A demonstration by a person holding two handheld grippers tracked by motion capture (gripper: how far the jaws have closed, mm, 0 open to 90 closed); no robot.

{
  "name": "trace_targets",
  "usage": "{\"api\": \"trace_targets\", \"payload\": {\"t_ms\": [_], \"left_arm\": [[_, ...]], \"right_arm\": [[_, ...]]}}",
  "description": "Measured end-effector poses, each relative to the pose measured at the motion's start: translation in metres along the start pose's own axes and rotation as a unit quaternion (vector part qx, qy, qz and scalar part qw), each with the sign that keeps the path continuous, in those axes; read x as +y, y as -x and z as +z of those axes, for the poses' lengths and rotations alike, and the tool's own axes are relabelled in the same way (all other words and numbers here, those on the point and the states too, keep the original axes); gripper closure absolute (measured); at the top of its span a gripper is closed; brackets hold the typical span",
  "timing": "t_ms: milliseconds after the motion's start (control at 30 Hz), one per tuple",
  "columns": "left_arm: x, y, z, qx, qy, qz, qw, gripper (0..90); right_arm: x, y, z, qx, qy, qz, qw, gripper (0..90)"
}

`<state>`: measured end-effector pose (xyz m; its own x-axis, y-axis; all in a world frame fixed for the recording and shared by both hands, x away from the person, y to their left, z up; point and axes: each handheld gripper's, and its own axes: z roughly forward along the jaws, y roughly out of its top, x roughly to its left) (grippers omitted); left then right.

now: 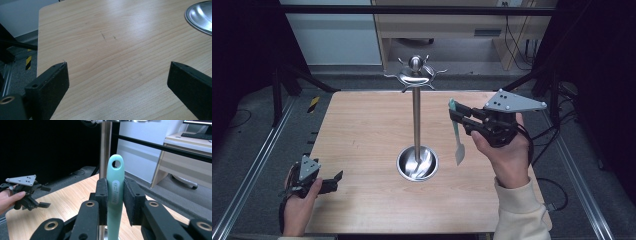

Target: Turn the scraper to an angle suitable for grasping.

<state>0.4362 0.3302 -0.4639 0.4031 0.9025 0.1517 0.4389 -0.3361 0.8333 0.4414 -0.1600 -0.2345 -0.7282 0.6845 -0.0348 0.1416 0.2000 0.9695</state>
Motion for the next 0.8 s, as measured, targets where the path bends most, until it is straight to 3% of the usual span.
{"api": "trace_targets", "payload": {"t_ms": [500, 800], "left_arm": [[-0.001, 0.0, 0.0, 0.002, 0.0, 0.0, 1.0, 3.6], [-0.001, 0.001, 0.001, -0.001, -0.003, -0.001, 1.0, 3.6]], "right_arm": [[0.014, -0.012, -0.008, 0.002, 0.025, -0.014, 0.9996, 74.5], [0.015, -0.01, -0.008, 0.002, 0.025, -0.014, 0.9996, 74.5]]}}
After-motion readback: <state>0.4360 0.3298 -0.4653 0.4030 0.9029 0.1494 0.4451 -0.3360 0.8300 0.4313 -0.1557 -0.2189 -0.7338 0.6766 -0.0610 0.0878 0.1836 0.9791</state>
